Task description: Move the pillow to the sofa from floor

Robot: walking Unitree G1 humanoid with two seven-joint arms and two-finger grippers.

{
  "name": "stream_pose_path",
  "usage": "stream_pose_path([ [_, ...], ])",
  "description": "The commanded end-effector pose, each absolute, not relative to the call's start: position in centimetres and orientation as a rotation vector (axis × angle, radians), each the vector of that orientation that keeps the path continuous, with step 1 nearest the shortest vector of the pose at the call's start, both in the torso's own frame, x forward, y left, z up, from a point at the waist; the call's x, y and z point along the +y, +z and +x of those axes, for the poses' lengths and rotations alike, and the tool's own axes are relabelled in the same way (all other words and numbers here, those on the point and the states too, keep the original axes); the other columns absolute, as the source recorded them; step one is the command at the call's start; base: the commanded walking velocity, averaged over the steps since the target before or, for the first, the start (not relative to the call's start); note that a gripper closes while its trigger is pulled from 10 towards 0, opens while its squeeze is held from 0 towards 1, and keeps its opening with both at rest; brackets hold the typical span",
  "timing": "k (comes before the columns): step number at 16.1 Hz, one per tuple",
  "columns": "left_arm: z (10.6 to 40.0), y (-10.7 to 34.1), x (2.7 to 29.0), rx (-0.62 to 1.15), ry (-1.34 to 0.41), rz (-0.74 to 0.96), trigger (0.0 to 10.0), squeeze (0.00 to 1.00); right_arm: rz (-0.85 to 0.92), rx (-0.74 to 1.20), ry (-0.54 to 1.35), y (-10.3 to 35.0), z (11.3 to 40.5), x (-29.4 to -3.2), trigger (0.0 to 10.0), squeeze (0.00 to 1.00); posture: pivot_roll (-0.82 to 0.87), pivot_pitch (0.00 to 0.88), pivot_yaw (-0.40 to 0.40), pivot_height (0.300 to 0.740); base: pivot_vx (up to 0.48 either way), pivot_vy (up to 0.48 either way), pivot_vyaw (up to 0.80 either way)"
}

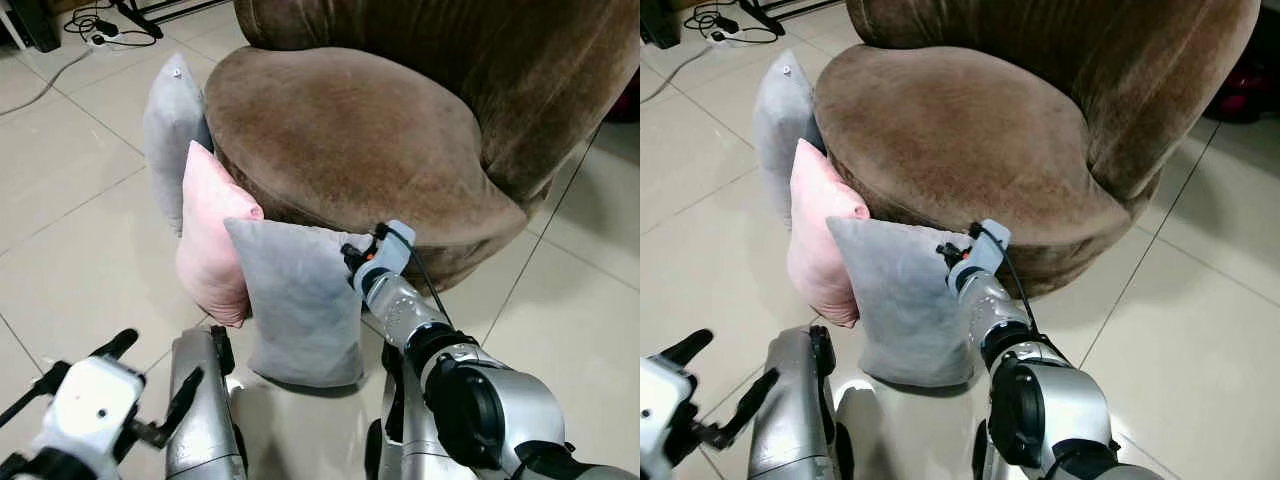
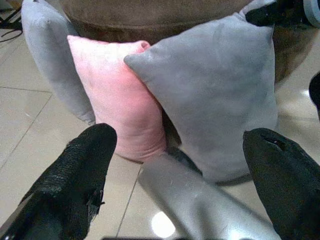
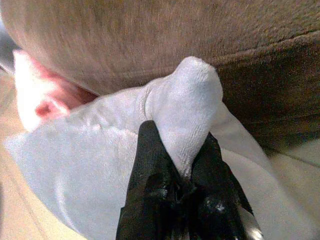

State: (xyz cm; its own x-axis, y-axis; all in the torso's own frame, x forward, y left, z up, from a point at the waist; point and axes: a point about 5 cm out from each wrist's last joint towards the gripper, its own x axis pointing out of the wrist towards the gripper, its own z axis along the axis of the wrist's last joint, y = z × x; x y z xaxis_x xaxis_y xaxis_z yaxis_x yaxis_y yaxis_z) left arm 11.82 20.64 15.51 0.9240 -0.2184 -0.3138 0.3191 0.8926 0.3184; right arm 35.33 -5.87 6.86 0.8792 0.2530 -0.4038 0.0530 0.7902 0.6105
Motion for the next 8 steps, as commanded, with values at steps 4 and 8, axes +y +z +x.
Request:
stream_pose_path([
  [4, 12.9, 14.6, 20.5, 0.242, -0.221, 0.325, 10.0, 0.0, 0.873, 0.353, 0.109, 8.4, 36.0, -6.8, 0.0, 0.0, 0.09, 0.0, -0.06, 0.445, 0.0, 0.0, 0.0],
  [8, 16.6, 14.0, 20.4, 0.152, -0.127, 0.271, 10.0, 0.0, 0.855, 0.215, 0.16, 10.6, 35.2, -9.4, 0.0, 0.0, 0.04, 0.0, -0.028, 0.445, 0.0, 0.0, 0.0],
])
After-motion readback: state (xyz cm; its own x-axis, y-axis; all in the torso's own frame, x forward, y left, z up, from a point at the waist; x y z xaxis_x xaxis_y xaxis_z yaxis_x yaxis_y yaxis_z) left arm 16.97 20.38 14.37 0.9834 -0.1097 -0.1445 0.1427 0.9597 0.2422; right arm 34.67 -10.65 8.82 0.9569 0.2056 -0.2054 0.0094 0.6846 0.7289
